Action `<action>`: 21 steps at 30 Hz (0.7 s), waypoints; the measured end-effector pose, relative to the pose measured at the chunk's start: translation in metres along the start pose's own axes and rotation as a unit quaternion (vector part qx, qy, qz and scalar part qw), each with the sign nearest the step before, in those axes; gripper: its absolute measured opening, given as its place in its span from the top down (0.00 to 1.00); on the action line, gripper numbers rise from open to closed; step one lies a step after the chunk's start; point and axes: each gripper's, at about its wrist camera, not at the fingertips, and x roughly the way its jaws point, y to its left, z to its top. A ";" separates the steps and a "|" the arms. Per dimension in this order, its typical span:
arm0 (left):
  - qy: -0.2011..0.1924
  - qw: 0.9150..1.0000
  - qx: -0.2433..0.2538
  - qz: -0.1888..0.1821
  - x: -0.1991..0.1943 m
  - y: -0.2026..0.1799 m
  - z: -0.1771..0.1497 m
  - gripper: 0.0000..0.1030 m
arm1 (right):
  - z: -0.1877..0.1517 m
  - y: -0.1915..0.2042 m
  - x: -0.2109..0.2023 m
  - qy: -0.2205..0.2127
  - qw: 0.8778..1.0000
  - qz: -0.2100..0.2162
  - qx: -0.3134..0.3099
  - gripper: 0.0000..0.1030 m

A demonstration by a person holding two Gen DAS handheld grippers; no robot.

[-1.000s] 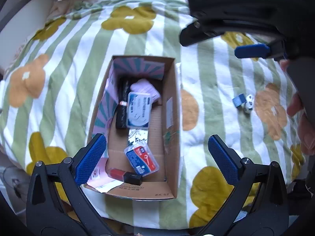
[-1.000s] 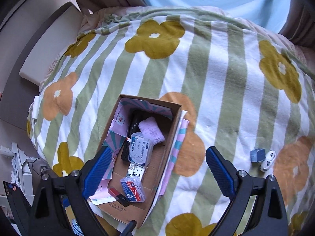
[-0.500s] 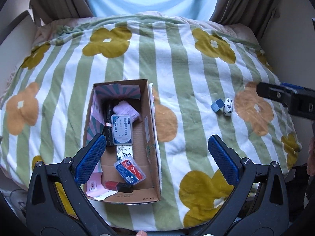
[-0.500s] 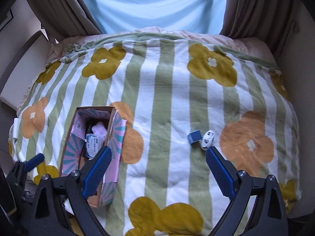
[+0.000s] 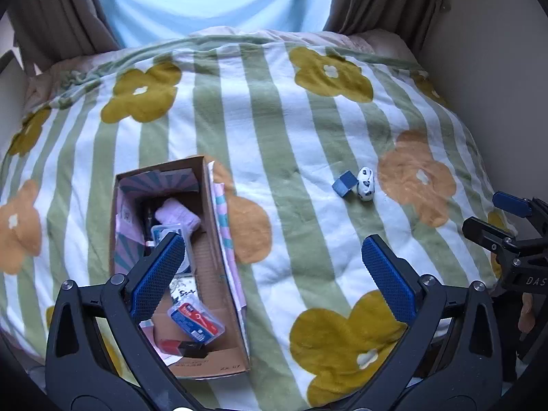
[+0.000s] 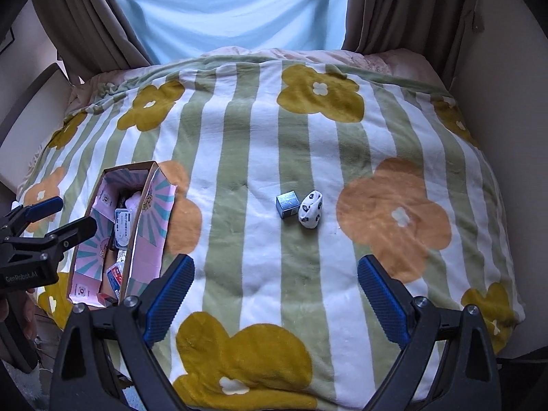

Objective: Organize objects
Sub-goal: 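Lift both grippers out of the box and move toward the blue cube and toy, then grasp the blue cube with the left gripper while the right gripper grasps the white panda toy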

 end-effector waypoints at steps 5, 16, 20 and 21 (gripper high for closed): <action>0.016 0.999 0.022 -0.034 0.021 -0.024 0.019 0.00 | 0.000 -0.020 0.005 -0.006 1.000 0.014 -0.002 0.08; 0.049 0.993 0.071 -0.084 0.148 -0.076 0.048 0.02 | -0.002 -0.064 0.090 -0.023 0.999 0.024 -0.043 0.08; 0.078 0.987 0.091 -0.108 0.206 -0.092 0.049 0.09 | -0.001 -0.074 0.133 -0.022 0.998 0.027 -0.052 0.09; 0.086 0.985 0.096 -0.115 0.221 -0.096 0.049 0.09 | -0.001 -0.076 0.144 -0.021 0.998 0.027 -0.053 0.09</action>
